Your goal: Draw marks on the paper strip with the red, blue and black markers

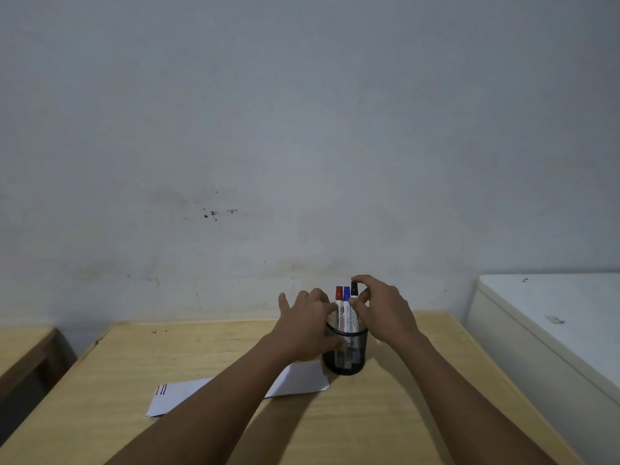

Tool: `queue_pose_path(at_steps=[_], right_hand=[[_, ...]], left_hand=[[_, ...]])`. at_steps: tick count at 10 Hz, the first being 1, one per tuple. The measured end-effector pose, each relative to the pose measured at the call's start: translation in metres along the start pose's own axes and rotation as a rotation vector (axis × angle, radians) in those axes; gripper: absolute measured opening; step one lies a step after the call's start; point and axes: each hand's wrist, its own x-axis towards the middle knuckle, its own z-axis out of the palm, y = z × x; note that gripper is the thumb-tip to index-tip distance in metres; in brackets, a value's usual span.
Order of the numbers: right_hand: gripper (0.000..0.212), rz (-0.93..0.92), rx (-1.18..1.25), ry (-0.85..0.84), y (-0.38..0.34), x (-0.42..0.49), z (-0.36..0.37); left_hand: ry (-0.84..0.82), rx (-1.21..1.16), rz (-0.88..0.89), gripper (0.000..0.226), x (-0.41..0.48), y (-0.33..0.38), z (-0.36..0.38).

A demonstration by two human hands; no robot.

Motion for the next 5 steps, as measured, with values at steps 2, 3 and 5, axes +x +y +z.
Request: queue_pose_path(at_steps=[2,3,5], right_hand=[[0.045,-0.013,-0.073,-0.014,-0.002,0.001,0.002],[0.053,-0.018,-0.074,-0.010,-0.004,0.000,-0.001],[0.056,-0.077,-0.085,0.056,-0.027,-0.012,-0.018]], left_hand=[[0.013,-0.009,0.003,0.066,-0.002,-0.001,-0.001],[0.018,-0.025,0.009,0.068,-0.002,-0.001,-0.005],[0.187,0.044,-0.032,0.078,-0.018,-0.014,-0.032]])
